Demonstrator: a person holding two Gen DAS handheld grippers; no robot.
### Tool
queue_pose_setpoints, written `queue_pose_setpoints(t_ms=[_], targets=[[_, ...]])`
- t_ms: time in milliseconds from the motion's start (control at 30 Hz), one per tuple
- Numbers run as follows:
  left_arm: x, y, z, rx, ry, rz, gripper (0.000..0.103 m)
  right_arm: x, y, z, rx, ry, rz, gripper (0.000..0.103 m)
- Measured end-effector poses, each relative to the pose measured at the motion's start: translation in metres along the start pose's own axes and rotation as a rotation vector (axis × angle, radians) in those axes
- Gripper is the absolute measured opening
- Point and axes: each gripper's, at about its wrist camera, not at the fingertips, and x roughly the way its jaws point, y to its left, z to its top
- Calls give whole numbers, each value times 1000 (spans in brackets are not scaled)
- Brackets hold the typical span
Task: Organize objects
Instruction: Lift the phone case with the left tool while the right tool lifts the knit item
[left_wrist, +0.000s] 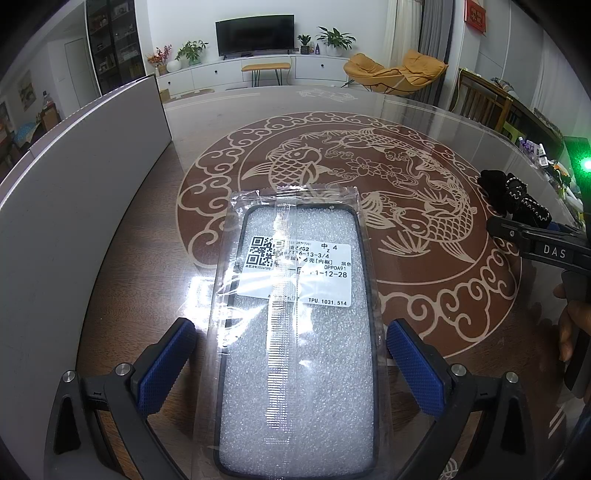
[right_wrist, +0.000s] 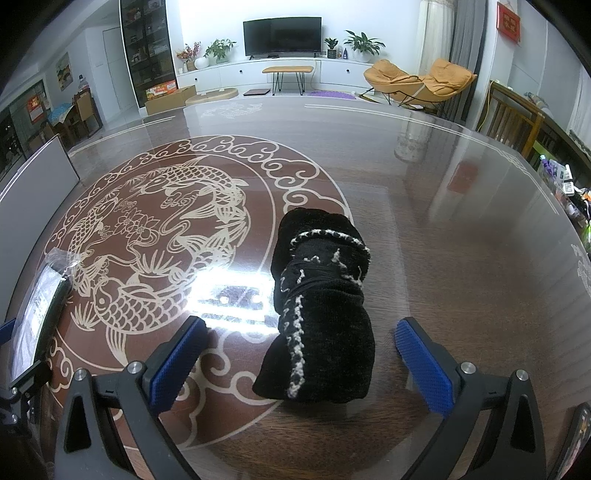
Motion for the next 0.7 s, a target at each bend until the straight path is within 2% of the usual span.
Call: queue_pose_setpoints(t_ms=[233, 333, 467, 533, 567, 600, 633, 667, 700], targets=[[3, -3, 2, 4, 5, 2, 103, 0, 0, 0, -7, 9, 10, 103], [3, -3, 3, 13, 10, -2, 103, 1, -3, 5, -67, 68, 59, 103], [4, -2, 6, 18, 20, -9, 103, 0, -17, 17, -39, 126, 91, 103], [4, -2, 7, 21, 20, -11, 103, -1, -17, 22, -40, 122, 93, 93], [4, -2, 7, 23, 18, -10, 103, 0, -13, 24, -57, 127, 87, 72], [2, -3, 6, 28, 5, -11, 88, 2, -9, 25, -76, 130, 65, 56], [-2, -3, 6, 36, -23, -15, 75, 2, -5, 26, -96, 124, 46, 46], [-4, -4, 6, 43, -31, -17, 75, 1, -3, 25, -95, 122, 51, 31], [-5, -3, 4, 38, -36, -24, 74, -1, 1, 24, -87, 132, 53, 31]])
